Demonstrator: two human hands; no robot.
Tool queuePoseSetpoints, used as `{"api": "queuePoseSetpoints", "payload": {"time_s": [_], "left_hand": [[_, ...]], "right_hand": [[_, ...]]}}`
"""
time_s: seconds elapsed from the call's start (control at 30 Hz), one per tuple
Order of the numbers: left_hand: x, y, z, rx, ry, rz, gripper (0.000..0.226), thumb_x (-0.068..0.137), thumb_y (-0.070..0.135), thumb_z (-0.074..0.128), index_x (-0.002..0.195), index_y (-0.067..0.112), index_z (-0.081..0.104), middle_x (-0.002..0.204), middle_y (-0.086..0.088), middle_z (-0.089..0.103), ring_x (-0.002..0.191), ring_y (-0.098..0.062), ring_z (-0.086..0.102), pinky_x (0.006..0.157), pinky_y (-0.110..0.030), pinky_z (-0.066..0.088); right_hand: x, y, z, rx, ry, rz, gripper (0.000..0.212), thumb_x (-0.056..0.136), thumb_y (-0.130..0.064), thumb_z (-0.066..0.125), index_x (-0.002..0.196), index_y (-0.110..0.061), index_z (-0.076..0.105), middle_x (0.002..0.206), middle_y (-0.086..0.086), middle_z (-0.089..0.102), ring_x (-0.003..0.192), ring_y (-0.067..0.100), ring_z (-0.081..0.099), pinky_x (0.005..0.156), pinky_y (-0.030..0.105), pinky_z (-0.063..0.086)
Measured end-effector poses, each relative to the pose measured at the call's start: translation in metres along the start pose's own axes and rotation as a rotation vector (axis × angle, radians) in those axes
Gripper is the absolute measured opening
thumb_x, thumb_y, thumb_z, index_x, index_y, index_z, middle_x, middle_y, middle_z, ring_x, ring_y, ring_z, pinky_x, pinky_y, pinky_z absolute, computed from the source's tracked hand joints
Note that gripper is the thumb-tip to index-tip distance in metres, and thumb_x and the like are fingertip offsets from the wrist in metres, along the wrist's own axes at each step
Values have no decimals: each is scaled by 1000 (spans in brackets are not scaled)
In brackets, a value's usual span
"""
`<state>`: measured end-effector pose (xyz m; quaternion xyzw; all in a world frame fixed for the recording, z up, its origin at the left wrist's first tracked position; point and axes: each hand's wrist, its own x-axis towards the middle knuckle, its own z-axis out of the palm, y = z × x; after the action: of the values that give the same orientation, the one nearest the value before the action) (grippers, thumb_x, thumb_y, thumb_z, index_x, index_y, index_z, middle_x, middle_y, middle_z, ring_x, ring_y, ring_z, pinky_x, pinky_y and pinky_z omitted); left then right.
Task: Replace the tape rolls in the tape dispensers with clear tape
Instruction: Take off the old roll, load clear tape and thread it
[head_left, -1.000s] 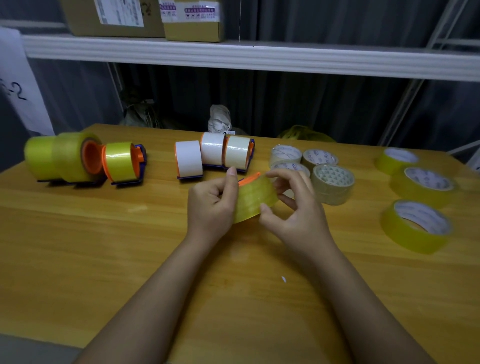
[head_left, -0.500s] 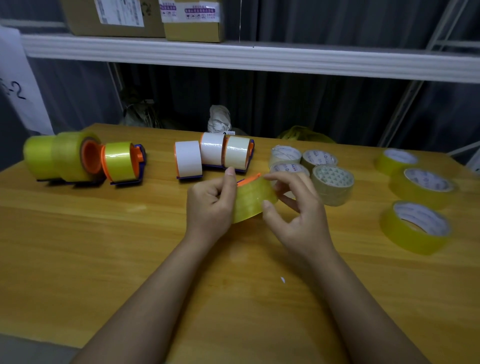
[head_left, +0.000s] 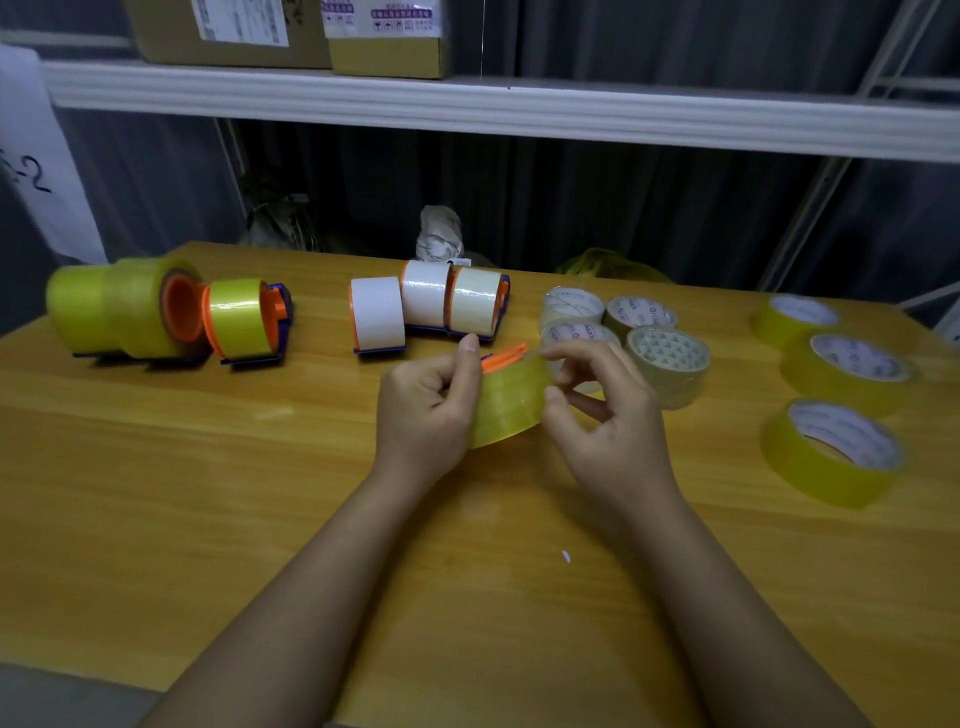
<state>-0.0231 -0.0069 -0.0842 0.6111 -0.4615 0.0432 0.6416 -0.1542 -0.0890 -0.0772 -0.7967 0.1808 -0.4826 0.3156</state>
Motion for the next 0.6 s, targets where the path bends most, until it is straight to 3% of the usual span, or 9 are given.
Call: {"api": "queuePoseSetpoints", "payload": {"time_s": [0.1,0.2,0.37,0.47,0.6], "left_hand": [[0,-1,-1,5,2,11,53,93,38,42,47,15,28,43,-2,30,39,-8,26,39,-40,23],[-1,0,0,10,-4,16,54,93,37,43,47,11,29,45,-11,32,39,-10,26,39,-40,24],[0,-1,-1,-2,-12,-8,57,92,41,43,47,8,30,43,-5,26,41,-12,25,41,-38,20],[-2,0,-2,-12,-25,1,59,92,39,43,47,3,32,44,-13,29,39,-21,26,40,-39,21],[-1,-1,-2,-4,-9,3,60,93,39,42,47,-1,35,44,-15,32,39,-21,28,39,-42,23]], "right_hand": [[-2,-3,1,-53,-40,-4,37,74,-43,61,106,-25,60,94,-14,48,92,12,54,76,42,55],[-1,-4,0,-74,-59,29,39,68,-44,61,103,-31,56,96,-18,47,93,11,53,77,43,54],[2,-1,2,-51,-41,8,29,71,-28,60,100,-29,59,94,-13,51,89,9,55,73,30,54],[3,2,1,-15,2,38,28,73,-16,54,98,-24,62,88,-8,53,83,7,54,69,18,49],[-3,-1,1,-51,-62,6,37,75,-42,58,108,-26,58,100,-15,49,92,10,53,77,34,53]]}}
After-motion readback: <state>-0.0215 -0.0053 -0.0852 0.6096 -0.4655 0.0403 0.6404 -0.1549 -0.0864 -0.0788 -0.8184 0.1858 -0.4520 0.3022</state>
